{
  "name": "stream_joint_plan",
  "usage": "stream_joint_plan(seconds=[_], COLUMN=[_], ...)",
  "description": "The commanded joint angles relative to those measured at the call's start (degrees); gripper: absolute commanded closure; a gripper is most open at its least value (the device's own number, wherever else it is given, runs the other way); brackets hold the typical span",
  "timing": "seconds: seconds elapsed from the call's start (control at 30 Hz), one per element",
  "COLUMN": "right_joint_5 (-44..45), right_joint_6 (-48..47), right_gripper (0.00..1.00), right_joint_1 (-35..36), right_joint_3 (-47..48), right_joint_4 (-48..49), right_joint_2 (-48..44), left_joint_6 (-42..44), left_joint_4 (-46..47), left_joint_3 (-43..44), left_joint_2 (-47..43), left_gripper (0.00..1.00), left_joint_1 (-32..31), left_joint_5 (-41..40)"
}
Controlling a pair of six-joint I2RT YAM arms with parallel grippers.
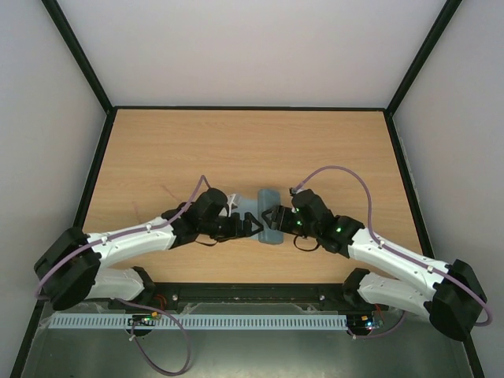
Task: Organize the sunglasses
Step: Open the sunglasses case.
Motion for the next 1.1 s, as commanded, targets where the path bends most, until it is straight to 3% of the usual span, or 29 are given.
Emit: stream_joint_plan(seconds=[0.0, 0.4, 1.07], right_joint_5=[-2.17, -10.41, -17.48], right_joint_6=[0.83, 3.79, 4.06], right_gripper=[0.56, 0.6, 0.61], right_joint_1=[-0.36, -2.9, -7.97], right_joint_3=[-0.7, -4.23, -4.81], right_joint_4=[3.88, 9.75, 10.6], right_joint_2=[-1.73, -5.18, -8.84], left_joint_6=[-0.35, 0.04, 1.67], left_joint_4=[1.11, 0.68, -1.17], left_joint_3=[1.88, 2.2, 0.16], left_joint_2=[1.88, 4.76, 6.06], left_gripper=[0.03, 0.19, 0.2], left_joint_1=[-0.25, -0.29, 3.11], left_joint_5=[-2.13, -3.42, -5.13])
